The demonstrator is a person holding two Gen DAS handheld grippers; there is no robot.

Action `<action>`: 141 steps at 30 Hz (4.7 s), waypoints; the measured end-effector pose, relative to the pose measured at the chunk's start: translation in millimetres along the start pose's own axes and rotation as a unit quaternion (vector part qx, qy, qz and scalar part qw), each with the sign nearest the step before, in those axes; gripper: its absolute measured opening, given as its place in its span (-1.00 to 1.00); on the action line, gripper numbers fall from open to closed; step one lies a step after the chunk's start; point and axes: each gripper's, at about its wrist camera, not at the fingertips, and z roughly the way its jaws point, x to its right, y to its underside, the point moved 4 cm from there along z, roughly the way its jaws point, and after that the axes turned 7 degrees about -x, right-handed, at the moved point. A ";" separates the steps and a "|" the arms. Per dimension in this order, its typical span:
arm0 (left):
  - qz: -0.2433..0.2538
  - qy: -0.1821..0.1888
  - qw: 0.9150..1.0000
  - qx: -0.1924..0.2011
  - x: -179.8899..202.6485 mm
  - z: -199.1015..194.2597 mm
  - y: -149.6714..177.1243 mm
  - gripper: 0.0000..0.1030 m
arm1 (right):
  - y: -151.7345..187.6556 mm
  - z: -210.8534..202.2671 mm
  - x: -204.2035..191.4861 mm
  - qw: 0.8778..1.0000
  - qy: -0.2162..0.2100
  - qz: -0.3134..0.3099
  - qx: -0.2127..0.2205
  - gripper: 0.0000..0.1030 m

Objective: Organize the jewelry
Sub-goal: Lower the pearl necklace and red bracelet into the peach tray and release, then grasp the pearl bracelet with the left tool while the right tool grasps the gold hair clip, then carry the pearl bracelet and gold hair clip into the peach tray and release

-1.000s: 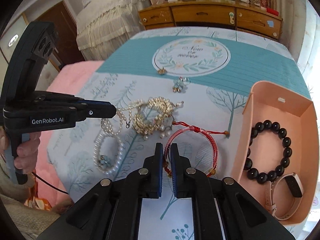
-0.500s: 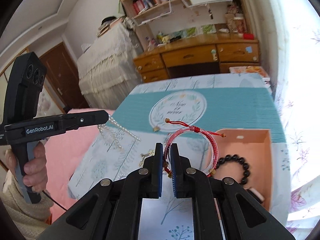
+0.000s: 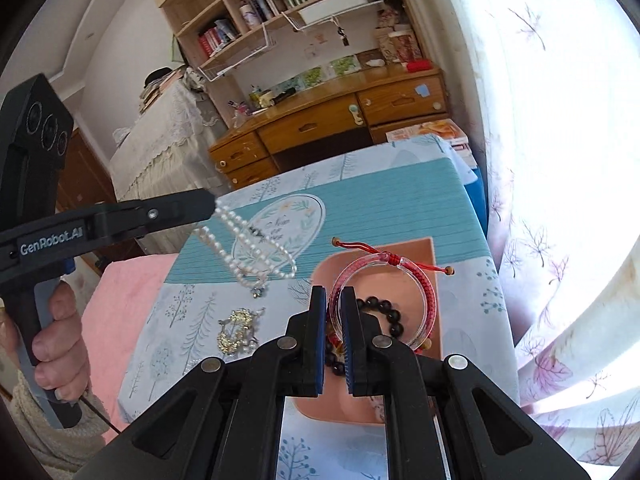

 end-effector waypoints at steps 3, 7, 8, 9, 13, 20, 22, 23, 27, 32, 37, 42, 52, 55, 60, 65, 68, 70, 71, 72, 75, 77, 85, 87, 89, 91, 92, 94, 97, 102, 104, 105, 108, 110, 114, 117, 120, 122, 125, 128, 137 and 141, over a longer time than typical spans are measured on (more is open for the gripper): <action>-0.003 -0.001 1.000 -0.017 2.0 30.6 -1.6 -0.95 | 7.6 8.8 13.7 1.000 -0.002 0.009 -0.010 -0.86; -0.011 -0.004 0.999 -0.043 -1.4 65.3 1.0 -0.95 | 16.8 28.4 26.5 1.000 -0.003 0.016 -0.025 -0.86; -0.015 -0.005 0.999 -0.050 -2.1 74.6 1.8 -0.94 | 20.0 31.6 29.7 0.999 -0.002 0.017 -0.028 -0.86; -0.017 -0.006 0.998 -0.055 -5.6 79.9 4.1 -0.94 | 22.6 33.3 33.8 0.999 -0.001 0.018 -0.032 -0.86; -0.025 -0.018 0.996 -0.080 -13.3 100.9 11.3 -0.93 | 27.2 53.3 35.8 0.999 -0.003 0.019 -0.041 -0.86; -0.035 -0.026 0.995 -0.086 -24.4 98.8 22.8 -0.66 | 32.4 72.1 24.9 0.998 -0.015 0.011 -0.054 -0.86; -0.039 -0.029 0.996 -0.078 -26.7 92.2 26.7 -0.36 | 32.6 77.7 21.4 0.998 -0.013 0.007 -0.057 -0.86; -0.042 -0.034 0.996 -0.071 -29.3 88.2 30.1 -0.17 | 32.2 80.9 19.5 0.998 -0.013 0.005 -0.059 -0.86; -0.045 -0.055 0.996 -0.048 -39.7 68.5 43.3 -0.10 | 26.2 93.7 12.2 0.998 -0.013 0.001 -0.063 -0.86; -0.062 -0.079 0.994 -0.034 -63.1 47.3 65.9 -0.10 | 13.2 108.9 5.6 0.998 -0.014 0.002 -0.066 -0.86; -0.081 -0.113 0.990 -0.015 -97.3 19.6 86.3 -0.10 | 0.5 124.3 -3.6 0.998 -0.008 -0.003 -0.067 -0.86; -0.114 -0.128 0.985 0.001 -131.0 -13.4 104.1 -0.10 | -8.4 133.7 -5.2 0.998 0.017 0.002 -0.063 -0.60; -0.184 -0.160 0.970 0.008 -191.0 -54.1 154.5 -0.05 | 3.5 132.5 -26.5 0.999 0.014 -0.012 -0.051 -0.23; -0.193 -0.166 0.967 -0.001 -198.8 -55.0 168.9 -0.05 | 11.7 125.5 -40.5 0.998 0.013 -0.032 -0.045 -0.23; -0.199 -0.168 0.965 -0.014 -204.3 -55.6 191.1 -0.05 | 25.6 118.0 -67.2 0.997 0.003 -0.062 -0.045 -0.23; -0.183 -0.169 0.968 -0.025 -199.3 -51.2 207.0 -0.05 | 40.3 115.7 -92.5 0.994 -0.005 -0.092 -0.054 -0.23; -0.170 -0.170 0.970 -0.034 -194.6 -46.6 214.4 -0.05 | 48.5 115.7 -106.1 0.993 -0.012 -0.104 -0.062 -0.23; -0.164 -0.169 0.971 -0.043 -192.9 -41.0 220.0 -0.05 | 53.8 117.7 -115.3 0.991 -0.016 -0.111 -0.068 -0.23; -0.162 -0.168 0.971 -0.049 -193.1 -37.8 222.9 -0.05 | 55.9 119.1 -119.2 0.991 -0.018 -0.114 -0.071 -0.23; -0.161 -0.167 0.971 -0.055 -193.8 -34.9 225.8 -0.05 | 59.3 120.8 -124.3 0.990 -0.020 -0.118 -0.075 -0.23; -0.171 -0.162 0.968 -0.082 -199.2 -22.0 234.2 -0.05 | 64.5 125.6 -132.7 0.988 -0.023 -0.126 -0.083 -0.23; -0.183 -0.153 0.966 -0.102 -203.8 -13.2 238.7 -0.05 | 69.6 129.9 -139.4 0.987 -0.025 -0.130 -0.089 -0.23; -0.199 -0.117 0.955 -0.187 -218.2 13.4 237.1 -0.14 | 69.1 150.3 -148.5 0.983 -0.033 -0.132 -0.121 -0.23; -0.193 -0.112 0.953 -0.204 -219.4 17.2 233.4 -0.21 | 65.0 158.8 -150.6 0.982 -0.034 -0.128 -0.134 -0.23; -0.189 -0.110 0.951 -0.218 -221.1 20.9 230.1 -0.26 | 58.3 168.0 -152.7 0.982 -0.037 -0.119 -0.144 -0.23; -0.187 -0.108 0.950 -0.226 -222.1 23.8 226.7 -0.28 | 51.4 175.7 -155.2 0.981 -0.041 -0.112 -0.153 -0.24; -0.183 -0.108 0.950 -0.230 -221.8 25.4 225.1 -0.29 | 48.3 179.4 -157.0 0.981 -0.044 -0.109 -0.156 -0.25; -0.178 -0.111 0.949 -0.236 -221.3 28.3 222.3 -0.32 | 43.2 187.9 -162.2 0.980 -0.046 -0.108 -0.163 -0.26; -0.158 -0.121 0.948 -0.248 -216.6 33.5 218.3 -0.32 | 40.4 202.0 -169.2 0.977 -0.045 -0.107 -0.178 -0.38; -0.117 -0.140 0.948 -0.260 -206.1 40.0 213.6 -0.42 | 40.1 229.2 -177.1 0.974 -0.024 -0.101 -0.201 -0.48; -0.106 -0.138 0.949 -0.264 -201.6 41.4 210.3 -0.69 | 40.6 238.0 -179.2 0.973 -0.012 -0.099 -0.206 -0.51; -0.102 -0.138 0.949 -0.265 -199.8 42.3 209.2 -0.80 | 40.9 242.0 -180.3 0.973 -0.007 -0.100 -0.209 -0.52; -0.086 -0.140 0.949 -0.268 -193.1 44.5 207.0 -0.88 | 42.6 252.9 -183.0 0.972 0.018 -0.106 -0.211 -0.63; -0.087 -0.137 0.950 -0.267 -189.8 48.4 204.8 -0.90 | 42.9 255.5 -183.8 0.971 0.035 -0.115 -0.205 -0.77; -0.107 -0.119 0.953 -0.258 -192.5 48.2 205.7 -0.90 | 41.2 256.8 -180.1 0.973 0.036 -0.110 -0.200 -0.82; -0.130 -0.102 0.954 -0.251 -199.9 42.8 205.2 -0.90 | 39.3 253.7 -174.3 0.975 0.020 -0.095 -0.200 -0.85; -0.140 -0.099 0.955 -0.242 -206.0 29.3 205.6 -0.90 | 36.4 246.6 -168.5 0.977 -0.002 -0.076 -0.198 -0.85; -0.142 -0.098 0.957 -0.235 -206.4 21.0 200.7 -0.90 | 32.5 239.0 -165.2 0.980 -0.011 -0.067 -0.189 -0.85; -0.142 -0.094 0.960 -0.221 -206.1 5.4 191.0 -0.90 | 24.8 224.0 -160.3 0.983 -0.024 -0.052 -0.175 -0.85; -0.139 -0.091 0.965 -0.204 -203.4 -9.3 179.4 -0.90 | 14.7 202.7 -153.5 0.987 -0.040 -0.037 -0.152 -0.85; -0.112 -0.092 0.976 -0.161 -163.0 -32.4 157.7 -0.90 | -3.4 132.6 -114.7 0.995 -0.058 0.007 -0.085 -0.85; -0.098 -0.088 0.981 -0.145 -142.4 -31.7 136.0 -0.90 | -5.9 104.7 -87.8 0.997 -0.051 0.032 -0.058 -0.85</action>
